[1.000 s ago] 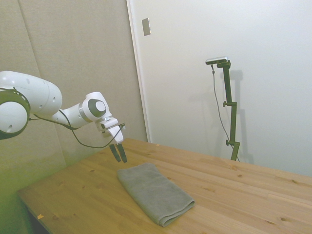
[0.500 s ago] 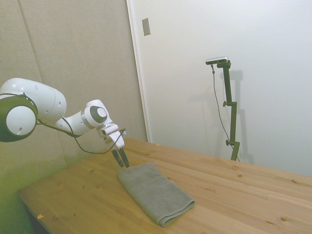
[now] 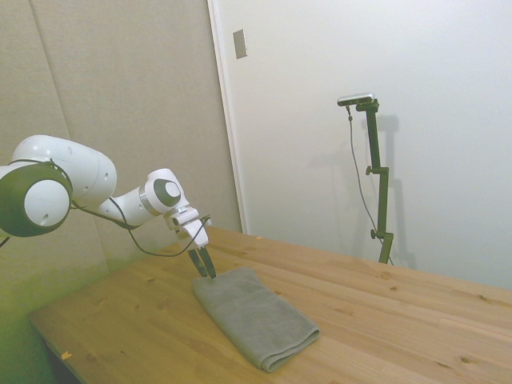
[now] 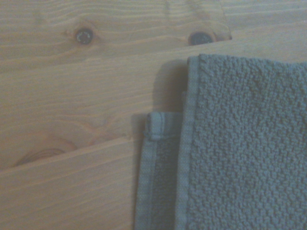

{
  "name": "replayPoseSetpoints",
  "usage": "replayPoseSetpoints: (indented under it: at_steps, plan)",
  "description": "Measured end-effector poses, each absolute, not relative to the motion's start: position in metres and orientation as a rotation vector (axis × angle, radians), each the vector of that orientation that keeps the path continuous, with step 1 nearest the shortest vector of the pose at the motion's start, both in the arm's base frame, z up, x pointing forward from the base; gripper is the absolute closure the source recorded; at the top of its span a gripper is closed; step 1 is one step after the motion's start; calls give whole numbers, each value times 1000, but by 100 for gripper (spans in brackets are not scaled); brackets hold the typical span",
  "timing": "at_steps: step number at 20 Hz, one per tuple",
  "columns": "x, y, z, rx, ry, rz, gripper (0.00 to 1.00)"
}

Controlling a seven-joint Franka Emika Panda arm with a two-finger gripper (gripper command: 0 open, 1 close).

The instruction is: Fold the towel

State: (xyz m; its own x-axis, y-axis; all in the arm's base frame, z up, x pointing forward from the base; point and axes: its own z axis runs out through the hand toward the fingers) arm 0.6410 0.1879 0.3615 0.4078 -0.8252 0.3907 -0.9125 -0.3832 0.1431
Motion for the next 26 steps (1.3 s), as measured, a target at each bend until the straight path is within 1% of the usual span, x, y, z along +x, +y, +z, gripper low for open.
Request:
replayPoseSetpoints:
  at_steps: [14, 24, 25, 26]
  plan:
    - [646, 157, 354, 2272, -1538, 357, 0]
    - [639, 132, 353, 2256, -1572, 341, 0]
    - [638, 130, 353, 2257, -1574, 341, 100]
    - [637, 128, 353, 2257, -1576, 340, 100]
